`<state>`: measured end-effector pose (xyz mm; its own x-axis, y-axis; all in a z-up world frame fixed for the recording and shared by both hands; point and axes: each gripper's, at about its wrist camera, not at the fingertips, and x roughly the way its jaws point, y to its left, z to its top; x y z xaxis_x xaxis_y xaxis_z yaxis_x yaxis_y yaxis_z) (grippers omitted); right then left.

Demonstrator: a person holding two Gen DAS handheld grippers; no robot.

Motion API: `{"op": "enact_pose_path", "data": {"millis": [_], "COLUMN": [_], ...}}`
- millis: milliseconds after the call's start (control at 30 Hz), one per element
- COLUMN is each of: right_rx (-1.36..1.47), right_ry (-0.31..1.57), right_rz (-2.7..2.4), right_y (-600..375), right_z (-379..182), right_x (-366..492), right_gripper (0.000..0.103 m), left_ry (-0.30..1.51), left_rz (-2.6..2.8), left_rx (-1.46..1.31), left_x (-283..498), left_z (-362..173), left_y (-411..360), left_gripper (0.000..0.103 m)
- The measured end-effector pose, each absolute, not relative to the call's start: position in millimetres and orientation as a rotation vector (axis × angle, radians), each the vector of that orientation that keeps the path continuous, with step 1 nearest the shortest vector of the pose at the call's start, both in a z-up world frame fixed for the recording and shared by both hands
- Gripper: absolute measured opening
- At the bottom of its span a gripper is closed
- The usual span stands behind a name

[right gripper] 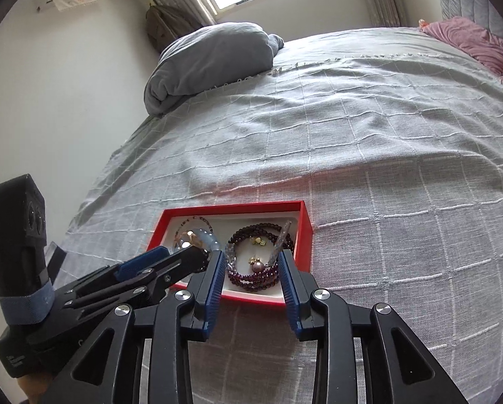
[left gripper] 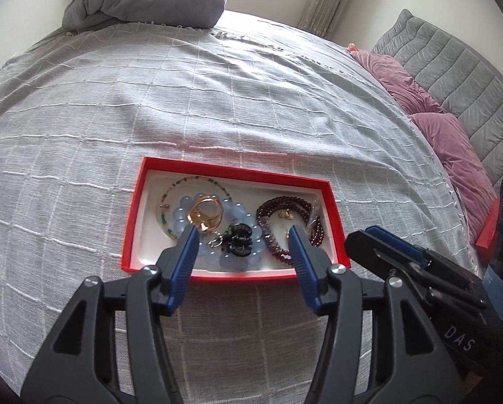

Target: Organize jewelry

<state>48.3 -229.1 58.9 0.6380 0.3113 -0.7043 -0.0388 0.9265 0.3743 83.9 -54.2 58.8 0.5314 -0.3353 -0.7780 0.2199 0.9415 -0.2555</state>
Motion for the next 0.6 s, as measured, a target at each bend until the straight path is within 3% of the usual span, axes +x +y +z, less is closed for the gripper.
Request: {"op": "enact_pose_path", "data": {"millis": [267, 433, 600], "right_rx": [0.156, 0.164, 0.143], "right_ry": [0.836, 0.833, 0.834], "right_rz": [0.182, 0.189, 0.159], "right_y": [-203, -203, -200], "right_z": [67, 71, 73], "right_x": [10, -5, -8], "right_gripper": [0.046, 0.062, 0.081], "left_ry": [0.889, 0.807, 0.811], "left_rz": [-0.205, -0.146, -0.094], "left_rx": [0.015, 0.046, 0.095], "left_x": [54, 36, 28], "left_z": [59, 66, 63], "left_y": [-41, -31, -20], "left_gripper": [0.066, 0.084, 0.085]}}
